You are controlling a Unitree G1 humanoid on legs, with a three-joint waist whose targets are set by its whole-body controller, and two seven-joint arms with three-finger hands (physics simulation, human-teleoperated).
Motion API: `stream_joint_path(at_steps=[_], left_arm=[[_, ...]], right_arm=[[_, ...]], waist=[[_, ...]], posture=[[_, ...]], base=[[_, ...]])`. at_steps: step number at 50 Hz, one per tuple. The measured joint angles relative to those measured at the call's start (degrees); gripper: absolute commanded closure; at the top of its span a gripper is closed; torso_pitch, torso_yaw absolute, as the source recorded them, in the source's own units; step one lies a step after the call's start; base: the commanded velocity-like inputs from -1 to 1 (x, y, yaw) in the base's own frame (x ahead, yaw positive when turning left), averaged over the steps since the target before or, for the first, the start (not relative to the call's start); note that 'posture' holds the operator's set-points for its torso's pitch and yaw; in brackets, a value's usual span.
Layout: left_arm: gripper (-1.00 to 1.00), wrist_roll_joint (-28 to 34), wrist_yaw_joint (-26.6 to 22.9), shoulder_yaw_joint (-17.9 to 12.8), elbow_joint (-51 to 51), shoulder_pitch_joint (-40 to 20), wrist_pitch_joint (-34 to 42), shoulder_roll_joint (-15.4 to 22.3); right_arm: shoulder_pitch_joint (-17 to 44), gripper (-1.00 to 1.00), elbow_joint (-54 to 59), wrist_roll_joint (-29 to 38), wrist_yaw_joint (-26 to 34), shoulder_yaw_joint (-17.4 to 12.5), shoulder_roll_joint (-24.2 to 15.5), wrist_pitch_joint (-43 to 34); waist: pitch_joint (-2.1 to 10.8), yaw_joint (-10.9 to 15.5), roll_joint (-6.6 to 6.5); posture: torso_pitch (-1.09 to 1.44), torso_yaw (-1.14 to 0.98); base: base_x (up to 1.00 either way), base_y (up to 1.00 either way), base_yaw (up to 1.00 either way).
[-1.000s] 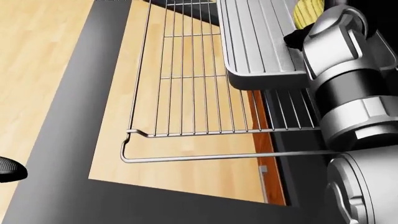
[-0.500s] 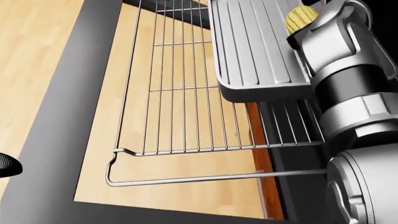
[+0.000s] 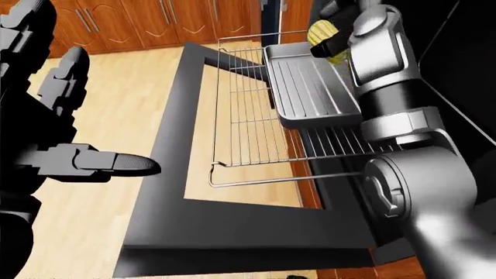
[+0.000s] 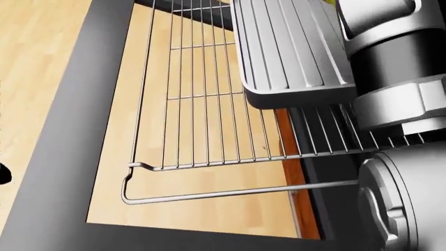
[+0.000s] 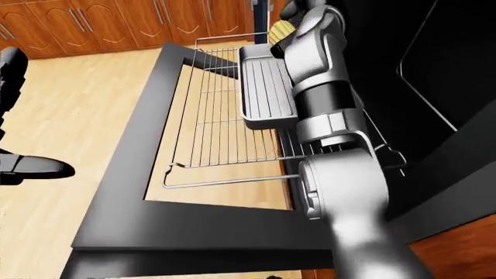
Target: Pick the corn from the oven and place it on the plate on the counter.
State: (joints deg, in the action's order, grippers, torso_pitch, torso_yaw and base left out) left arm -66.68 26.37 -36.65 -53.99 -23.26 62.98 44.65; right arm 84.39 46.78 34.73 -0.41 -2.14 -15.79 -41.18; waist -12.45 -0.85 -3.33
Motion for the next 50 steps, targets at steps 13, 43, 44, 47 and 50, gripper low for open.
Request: stream_joint_path(at_steps=[13, 43, 44, 47, 50], left_arm=[[-1.00, -9.6, 6.1, -1.1, 0.8, 1.2, -4.4, 6.7], [-1.00, -13.3, 9.4, 0.4, 3.2, -0.6, -7.9, 11.6], [-1.00, -13.3, 9.4, 0.7, 2.7, -0.3, -7.8, 11.0], [-1.00, -13.6, 8.8, 1.8, 2.5, -0.2, -7.6, 10.8], [-1.00, -12.4, 8.6, 2.1, 3.2, -0.9, -7.9, 10.5]], right_arm=[[-0.1, 1.00, -3.4, 0.9, 3.0, -0.1, 1.1, -1.7], [-2.7, 1.00, -18.9, 2.6, 9.4, 1.5, 5.6, -3.2], [-3.5, 1.00, -19.4, 2.8, 9.5, 1.4, 5.4, -3.5], [-3.9, 1.00, -19.4, 3.5, 10.2, 1.1, 5.6, -5.4], [-3.6, 1.00, -23.5, 4.2, 11.2, 2.1, 6.7, -5.7]], waist=[[3.81, -0.7, 0.52], [2.54, 0.3, 0.92], [3.53, -0.3, 1.86], [4.77, 0.2, 3.99], [3.44, 0.3, 2.93]], posture=[[0.25, 0.00], [0.25, 0.00], [0.25, 0.00], [0.25, 0.00], [0.25, 0.00]], base=[[-0.64, 0.07, 0.00], [-0.90, 0.78, 0.00], [-0.85, 0.88, 0.00], [-0.85, 0.89, 0.00], [-0.81, 0.91, 0.00]])
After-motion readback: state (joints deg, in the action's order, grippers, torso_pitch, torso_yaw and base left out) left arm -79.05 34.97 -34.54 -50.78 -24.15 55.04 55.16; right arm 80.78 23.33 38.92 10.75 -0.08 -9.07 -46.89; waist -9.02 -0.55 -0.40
